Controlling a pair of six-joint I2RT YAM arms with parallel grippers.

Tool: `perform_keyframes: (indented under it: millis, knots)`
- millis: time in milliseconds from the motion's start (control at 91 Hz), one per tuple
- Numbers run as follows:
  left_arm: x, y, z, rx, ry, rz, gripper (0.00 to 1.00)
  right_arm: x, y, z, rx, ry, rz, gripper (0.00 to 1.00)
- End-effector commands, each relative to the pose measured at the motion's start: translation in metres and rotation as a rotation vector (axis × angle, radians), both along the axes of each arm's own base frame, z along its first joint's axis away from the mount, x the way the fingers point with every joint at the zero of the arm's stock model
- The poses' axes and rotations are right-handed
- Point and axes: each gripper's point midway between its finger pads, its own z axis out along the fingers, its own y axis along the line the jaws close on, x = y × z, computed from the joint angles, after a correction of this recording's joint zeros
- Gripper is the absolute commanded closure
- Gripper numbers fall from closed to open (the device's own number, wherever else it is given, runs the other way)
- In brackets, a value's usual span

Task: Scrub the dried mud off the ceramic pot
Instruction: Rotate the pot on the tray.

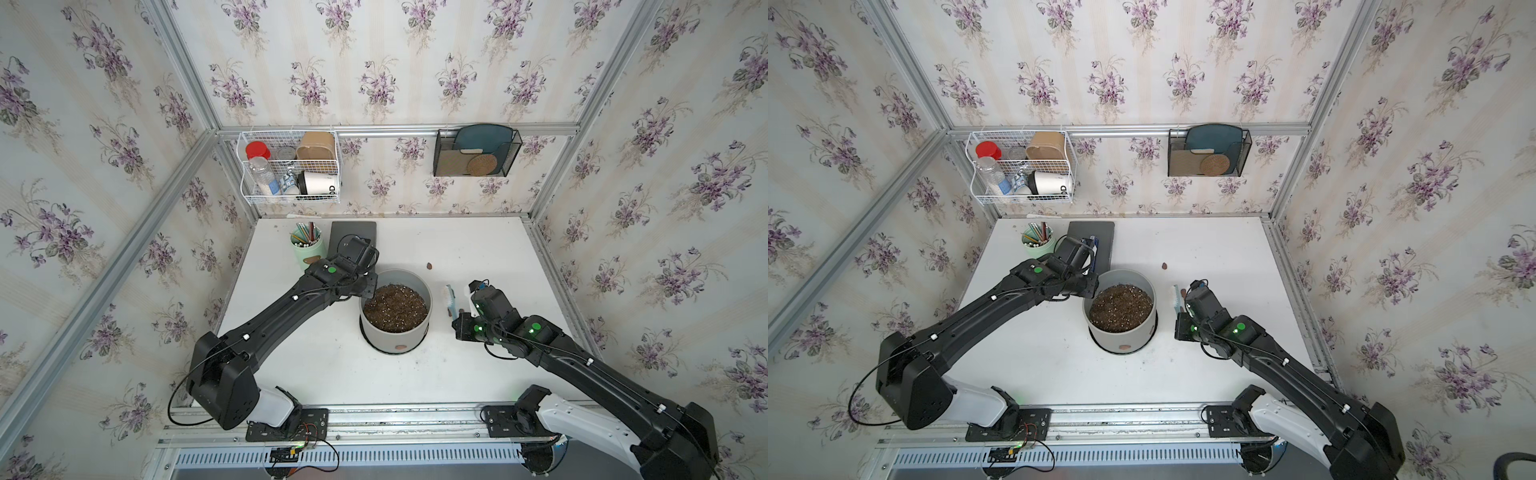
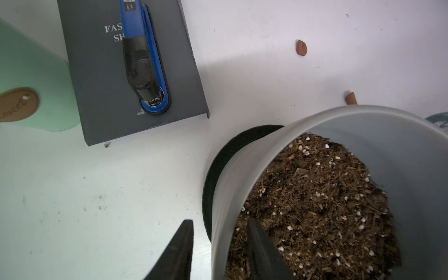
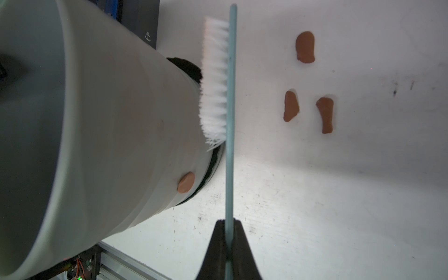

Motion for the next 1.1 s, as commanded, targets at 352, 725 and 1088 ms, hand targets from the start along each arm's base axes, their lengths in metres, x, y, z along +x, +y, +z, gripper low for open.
perform_keyframes:
  millis: [352, 725, 1088]
  knots:
    - [0.021, -0.022, -0.005, -0.033, 0.026, -0.075, 0.63, -0.003, -0.007, -0.007, 0.005, 0.007, -0.051, 1.0]
    - [0.003, -0.015, -0.015, -0.042, 0.093, -0.044, 0.99, -0.016, -0.01, -0.015, 0.044, 0.031, -0.073, 1.0]
    - [-0.003, -0.017, -0.01, -0.088, 0.079, -0.043, 0.68, -0.026, -0.003, -0.035, 0.045, 0.081, -0.047, 1.0]
